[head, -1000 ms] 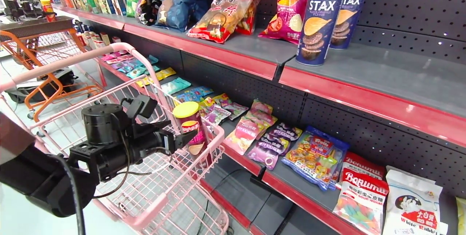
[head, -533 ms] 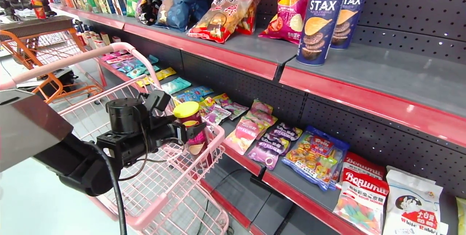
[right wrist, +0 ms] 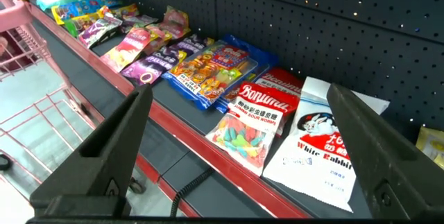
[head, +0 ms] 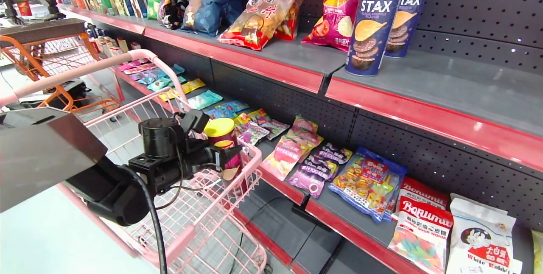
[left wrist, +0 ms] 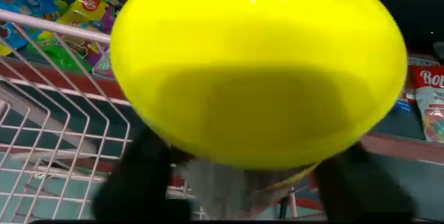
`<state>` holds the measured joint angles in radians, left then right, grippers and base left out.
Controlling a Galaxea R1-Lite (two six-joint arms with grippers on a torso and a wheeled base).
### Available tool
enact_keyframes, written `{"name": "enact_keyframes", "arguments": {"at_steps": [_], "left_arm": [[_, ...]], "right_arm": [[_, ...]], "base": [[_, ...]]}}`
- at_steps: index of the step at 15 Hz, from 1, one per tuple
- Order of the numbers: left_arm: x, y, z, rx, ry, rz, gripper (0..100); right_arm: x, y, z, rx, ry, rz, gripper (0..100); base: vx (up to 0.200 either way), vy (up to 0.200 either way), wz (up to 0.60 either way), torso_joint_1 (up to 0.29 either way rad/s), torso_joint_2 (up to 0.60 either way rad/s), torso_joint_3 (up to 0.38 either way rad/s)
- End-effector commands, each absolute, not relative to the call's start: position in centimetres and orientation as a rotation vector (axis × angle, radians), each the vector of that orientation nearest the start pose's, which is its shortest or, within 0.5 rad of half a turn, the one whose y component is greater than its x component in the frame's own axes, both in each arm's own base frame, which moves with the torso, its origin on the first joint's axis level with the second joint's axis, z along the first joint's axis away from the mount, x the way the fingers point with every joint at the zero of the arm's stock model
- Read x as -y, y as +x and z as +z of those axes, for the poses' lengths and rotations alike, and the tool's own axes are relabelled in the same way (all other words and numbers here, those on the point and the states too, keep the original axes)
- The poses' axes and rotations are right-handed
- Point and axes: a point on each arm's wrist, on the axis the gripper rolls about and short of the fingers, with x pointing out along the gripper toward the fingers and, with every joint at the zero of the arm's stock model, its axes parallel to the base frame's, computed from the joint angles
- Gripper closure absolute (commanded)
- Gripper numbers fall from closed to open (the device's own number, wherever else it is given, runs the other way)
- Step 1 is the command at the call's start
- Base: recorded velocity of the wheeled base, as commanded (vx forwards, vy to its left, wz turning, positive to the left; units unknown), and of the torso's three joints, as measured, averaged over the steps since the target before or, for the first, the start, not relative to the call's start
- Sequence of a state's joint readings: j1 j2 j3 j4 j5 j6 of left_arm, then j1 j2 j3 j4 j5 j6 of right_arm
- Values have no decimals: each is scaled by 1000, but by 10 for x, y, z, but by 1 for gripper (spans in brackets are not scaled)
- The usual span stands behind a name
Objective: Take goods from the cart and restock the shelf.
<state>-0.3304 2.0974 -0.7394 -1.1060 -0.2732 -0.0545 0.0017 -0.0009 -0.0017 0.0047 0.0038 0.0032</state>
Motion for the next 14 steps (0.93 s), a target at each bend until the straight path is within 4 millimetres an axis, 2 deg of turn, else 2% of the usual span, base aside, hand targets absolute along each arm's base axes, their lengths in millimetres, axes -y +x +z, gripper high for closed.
{"name": "enact_keyframes", "arguments": {"at_steps": [1, 4, 5, 6, 7, 10, 12, 14], "left_arm": [[123, 338, 80, -270, -46, -592, 100], [113, 314, 104, -264, -43, -568, 100], [113, 314, 104, -264, -43, -568, 100], [104, 294, 136, -229, -47, -559, 100], [96, 282, 159, -181, -51, -548, 100], [73, 233, 218, -107, -55, -521, 100], [56, 193, 251, -56, -55, -493, 100], [41, 146, 264, -10, -53, -414, 100]], "right_arm": [[0, -23, 75, -3, 3, 6, 0], [0, -23, 75, -3, 3, 8, 0], [0, -23, 75, -3, 3, 8, 0], [0, -23, 75, -6, 5, 8, 0], [0, -23, 75, -3, 5, 8, 0], [0, -23, 75, -3, 5, 8, 0], [0, -23, 75, -3, 3, 8, 0], [0, -23, 75, -3, 3, 8, 0]], "base": [[0, 0, 0, 0, 0, 0], [0, 0, 0, 0, 0, 0], [0, 0, 0, 0, 0, 0], [0, 0, 0, 0, 0, 0], [0, 0, 0, 0, 0, 0], [0, 0, 0, 0, 0, 0], [0, 0, 0, 0, 0, 0], [0, 0, 0, 0, 0, 0]]}}
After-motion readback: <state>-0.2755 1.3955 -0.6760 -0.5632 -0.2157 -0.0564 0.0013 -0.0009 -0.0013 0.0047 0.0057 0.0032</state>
